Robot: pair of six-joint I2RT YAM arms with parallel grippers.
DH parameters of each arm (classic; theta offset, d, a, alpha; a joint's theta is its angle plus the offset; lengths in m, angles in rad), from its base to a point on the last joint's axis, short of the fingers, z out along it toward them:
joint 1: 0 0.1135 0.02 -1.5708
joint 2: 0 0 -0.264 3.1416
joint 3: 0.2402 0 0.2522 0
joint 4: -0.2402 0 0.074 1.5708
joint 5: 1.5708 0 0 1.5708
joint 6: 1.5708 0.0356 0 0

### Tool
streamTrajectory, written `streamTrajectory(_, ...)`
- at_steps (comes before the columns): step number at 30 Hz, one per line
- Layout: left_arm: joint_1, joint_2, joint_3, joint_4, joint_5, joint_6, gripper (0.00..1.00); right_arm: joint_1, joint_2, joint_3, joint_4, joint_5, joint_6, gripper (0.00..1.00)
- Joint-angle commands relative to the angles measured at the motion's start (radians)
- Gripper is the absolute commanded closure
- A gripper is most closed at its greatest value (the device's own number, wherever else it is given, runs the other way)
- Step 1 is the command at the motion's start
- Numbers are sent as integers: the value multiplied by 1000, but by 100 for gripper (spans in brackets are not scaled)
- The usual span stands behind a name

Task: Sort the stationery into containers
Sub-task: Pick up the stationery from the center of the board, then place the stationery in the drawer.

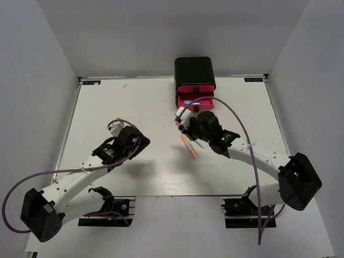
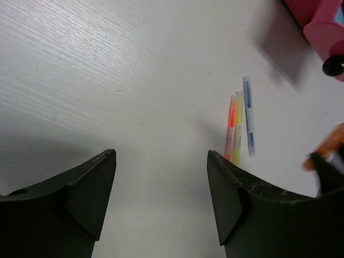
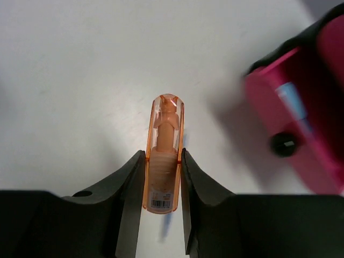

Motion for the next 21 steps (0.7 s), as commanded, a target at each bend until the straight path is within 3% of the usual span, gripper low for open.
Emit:
streamTrajectory(1,-1,0,-16,68,45,23,22,-105,-21,37,174,8,-171,97)
streamTrajectory(5,-11,9,-16,68,45,33,22,-188,2,78,219,-95,-257,97)
streamTrajectory(13,-11,-10,-45,87,64,33,22,-372,157,281,149,-323,-400,98)
streamTrajectory(18,-11,-19,-55,96,73,33,22,-470,266,480,-145,-565,-532,98)
streamTrajectory(21,-11,-19,-55,96,73,33,22,-502,315,546,-212,-659,-611,98)
